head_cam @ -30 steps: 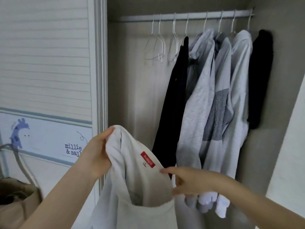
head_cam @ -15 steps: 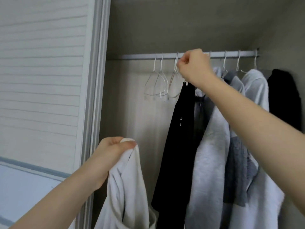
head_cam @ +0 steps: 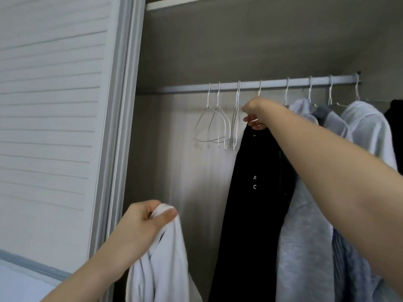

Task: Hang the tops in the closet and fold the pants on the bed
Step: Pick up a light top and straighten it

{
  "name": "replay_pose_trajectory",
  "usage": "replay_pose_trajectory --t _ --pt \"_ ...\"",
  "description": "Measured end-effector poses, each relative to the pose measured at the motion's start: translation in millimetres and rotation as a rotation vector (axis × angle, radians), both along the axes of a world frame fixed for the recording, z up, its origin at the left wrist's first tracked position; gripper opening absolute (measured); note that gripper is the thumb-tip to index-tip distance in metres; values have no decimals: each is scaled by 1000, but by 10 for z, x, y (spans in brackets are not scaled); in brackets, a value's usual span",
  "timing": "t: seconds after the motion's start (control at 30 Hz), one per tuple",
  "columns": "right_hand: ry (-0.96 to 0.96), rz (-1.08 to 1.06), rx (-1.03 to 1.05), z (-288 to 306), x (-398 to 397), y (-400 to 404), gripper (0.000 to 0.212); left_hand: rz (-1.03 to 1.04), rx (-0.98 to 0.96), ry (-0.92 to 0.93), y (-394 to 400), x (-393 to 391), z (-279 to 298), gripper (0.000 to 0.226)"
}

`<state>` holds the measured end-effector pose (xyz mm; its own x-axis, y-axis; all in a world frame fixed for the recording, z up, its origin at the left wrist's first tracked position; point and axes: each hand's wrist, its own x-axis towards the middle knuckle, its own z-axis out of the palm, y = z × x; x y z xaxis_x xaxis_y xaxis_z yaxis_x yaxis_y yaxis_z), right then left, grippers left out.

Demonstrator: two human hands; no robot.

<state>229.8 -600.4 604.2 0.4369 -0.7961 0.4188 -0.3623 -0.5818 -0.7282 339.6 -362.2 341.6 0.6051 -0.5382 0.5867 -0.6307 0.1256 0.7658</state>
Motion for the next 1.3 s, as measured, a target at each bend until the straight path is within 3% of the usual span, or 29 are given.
replay_pose_trajectory --t 0.1,0.27,0.53,0.8,1.03,1.1,1.2,1.23,1.3 --pt "-49 35 54 -3 113 -101 17 6 23 -2 -24 56 -53 34" --pt "-182 73 126 31 279 -126 27 39 59 -24 -38 99 -136 42" --pt "-283 -87 -108 45 384 -168 26 35 135 -134 8 73 -171 50" --pt "-436 -131 -290 46 51 -23 18 54 85 -111 106 -41 -164 55" --pt "-389 -190 -501 -822 -723 689 20 43 93 -160 313 -266 -214 48" --pt "-472 -66 -541 -1258 -1005 944 16 72 90 -177 423 -354 -257 51" --pt "-552 218 -183 -1613 -1271 1188 41 94 88 -204 536 -467 -321 57" --pt "-549 255 -66 -1687 -1350 1267 37 104 99 -221 581 -531 -366 57" --pt "-534 267 56 -1794 -1484 1374 8 131 134 -286 647 -639 -439 54"
